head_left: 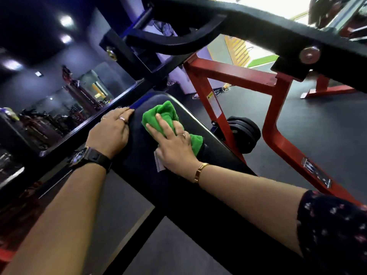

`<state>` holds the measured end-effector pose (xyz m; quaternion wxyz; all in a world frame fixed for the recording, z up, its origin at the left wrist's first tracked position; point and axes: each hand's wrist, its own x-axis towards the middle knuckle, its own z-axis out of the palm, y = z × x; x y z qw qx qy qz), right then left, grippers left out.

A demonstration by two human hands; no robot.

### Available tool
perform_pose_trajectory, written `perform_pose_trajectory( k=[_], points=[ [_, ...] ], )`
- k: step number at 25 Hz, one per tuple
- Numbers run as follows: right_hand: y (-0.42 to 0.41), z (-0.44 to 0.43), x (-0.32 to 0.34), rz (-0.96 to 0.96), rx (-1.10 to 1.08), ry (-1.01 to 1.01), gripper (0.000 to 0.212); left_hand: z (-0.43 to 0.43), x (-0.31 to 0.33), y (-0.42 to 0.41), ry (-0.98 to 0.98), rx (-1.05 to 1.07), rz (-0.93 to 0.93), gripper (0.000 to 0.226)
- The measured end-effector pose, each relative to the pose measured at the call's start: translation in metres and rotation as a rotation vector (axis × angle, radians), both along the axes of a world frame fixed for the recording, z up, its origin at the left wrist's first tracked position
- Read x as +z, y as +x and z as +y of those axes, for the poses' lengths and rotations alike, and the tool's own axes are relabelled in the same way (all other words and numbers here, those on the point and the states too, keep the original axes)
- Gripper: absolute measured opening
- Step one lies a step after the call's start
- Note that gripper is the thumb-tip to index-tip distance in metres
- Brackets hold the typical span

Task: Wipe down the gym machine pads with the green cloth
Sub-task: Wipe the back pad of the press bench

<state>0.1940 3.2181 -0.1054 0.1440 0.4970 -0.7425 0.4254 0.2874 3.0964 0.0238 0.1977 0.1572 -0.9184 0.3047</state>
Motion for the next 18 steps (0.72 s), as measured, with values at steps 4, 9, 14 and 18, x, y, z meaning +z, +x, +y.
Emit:
perform_pose_trajectory(
  k=[4,9,14,18],
  points=[
    [0.021,0.005,-0.025,0.411,0.064,-0.084,0.066,-0.004,-0.008,0.008,0.057,-0.037,0.052,0.056],
    [0.007,0.041,-0.099,0.916,0.299,-0.005,0.05,-0.001,-0.01,0.008,0.049,-0.018,0.079,0.062],
    [-0.008,0.089,-0.15,0.909,0.417,-0.031,0.051,0.004,-0.017,0.009,0.043,0.001,0.157,0.052],
    [0.02,0.089,-0.098,-0.114,0.451,-0.384,0.079,0.014,-0.029,0.011,-0.002,-0.001,0.215,0.045]
  ],
)
